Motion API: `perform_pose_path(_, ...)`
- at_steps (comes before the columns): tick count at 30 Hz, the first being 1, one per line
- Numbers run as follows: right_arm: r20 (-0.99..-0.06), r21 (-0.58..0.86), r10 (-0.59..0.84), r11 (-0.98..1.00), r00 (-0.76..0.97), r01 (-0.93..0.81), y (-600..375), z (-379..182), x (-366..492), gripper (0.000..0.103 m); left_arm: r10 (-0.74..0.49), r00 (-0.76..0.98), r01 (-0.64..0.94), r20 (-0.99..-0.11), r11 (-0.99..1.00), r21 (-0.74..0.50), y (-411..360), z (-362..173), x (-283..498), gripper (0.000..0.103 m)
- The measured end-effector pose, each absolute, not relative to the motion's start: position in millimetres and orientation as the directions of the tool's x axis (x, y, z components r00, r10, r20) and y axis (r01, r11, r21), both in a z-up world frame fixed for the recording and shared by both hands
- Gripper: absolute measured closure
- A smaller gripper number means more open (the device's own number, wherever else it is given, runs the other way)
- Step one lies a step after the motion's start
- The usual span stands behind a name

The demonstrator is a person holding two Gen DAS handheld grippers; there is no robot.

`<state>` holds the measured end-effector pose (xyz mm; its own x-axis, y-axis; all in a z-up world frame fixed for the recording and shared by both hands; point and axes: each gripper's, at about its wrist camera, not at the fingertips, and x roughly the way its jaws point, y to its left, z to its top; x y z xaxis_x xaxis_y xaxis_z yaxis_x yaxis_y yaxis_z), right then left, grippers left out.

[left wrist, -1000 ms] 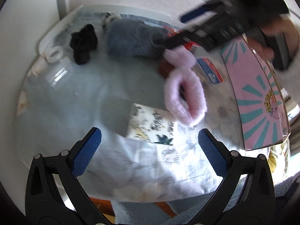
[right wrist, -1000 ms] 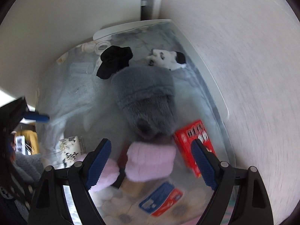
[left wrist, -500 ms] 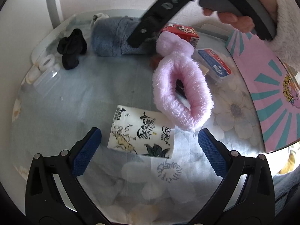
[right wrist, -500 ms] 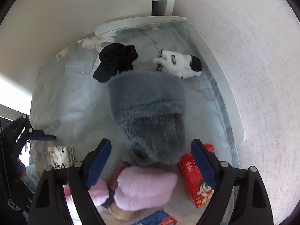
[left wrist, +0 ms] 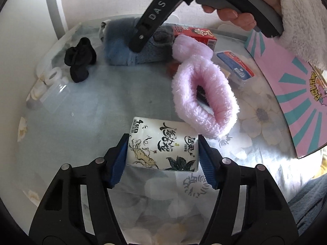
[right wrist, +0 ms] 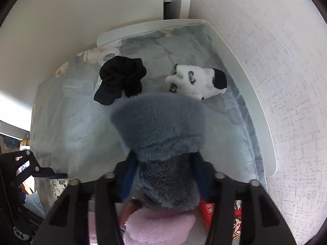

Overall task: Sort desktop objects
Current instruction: 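Carry tissue pack and grey slipper into the box and release both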

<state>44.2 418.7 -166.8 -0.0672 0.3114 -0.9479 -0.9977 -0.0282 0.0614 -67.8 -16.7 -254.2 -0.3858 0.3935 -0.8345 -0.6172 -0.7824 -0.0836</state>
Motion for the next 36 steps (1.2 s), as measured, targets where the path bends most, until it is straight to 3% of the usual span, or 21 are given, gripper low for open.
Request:
perform_pose_path(2, -0.937, 0.081, 0.341, 0.000, -0.076, -0.997, 415.6, -160.6, 48.3, 0.074, 0.388, -0.396, -0.620, -0.832, -0.782, -0.069, -19.3, -250.2, -67.6, 0.042)
perform_pose_path(5, -0.926, 0.081, 0.371, 0.029, -0.065, -0.996, 412.5, -150.7, 51.8, 0.080, 0.383, -0.404, -0.618, -0.831, -0.784, -0.060, -24.1, -241.1, -68.1, 0.042)
perform_pose_path(13, -0.913, 0.094, 0.404, 0.077, -0.055, -0.993, 405.9, -116.4, 62.2, 0.081, 0.363, -0.415, -0.622, -0.834, -0.782, -0.031, -40.4, -207.1, -87.6, 0.042)
perform_pose_path(23, -0.875, 0.104, 0.484, 0.176, -0.006, -0.979, 366.2, -31.9, 70.9, 0.083, 0.405, -0.419, -0.648, -0.813, -0.760, -0.044, -55.1, -150.4, -117.9, 0.042)
perform_pose_path(27, -0.863, 0.093, 0.504, 0.232, 0.037, -0.968, 346.2, -2.6, 75.0, 0.083, 0.402, -0.445, -0.693, -0.800, -0.720, 0.023, -48.0, -128.1, -134.9, 0.042)
perform_pose_path(36, -0.829, 0.062, 0.516, 0.469, 0.216, -0.881, 261.1, 32.9, 78.0, 0.083, 0.501, -0.411, -0.791, -0.762, -0.611, 0.025, -2.3, -85.9, -154.0, 0.042)
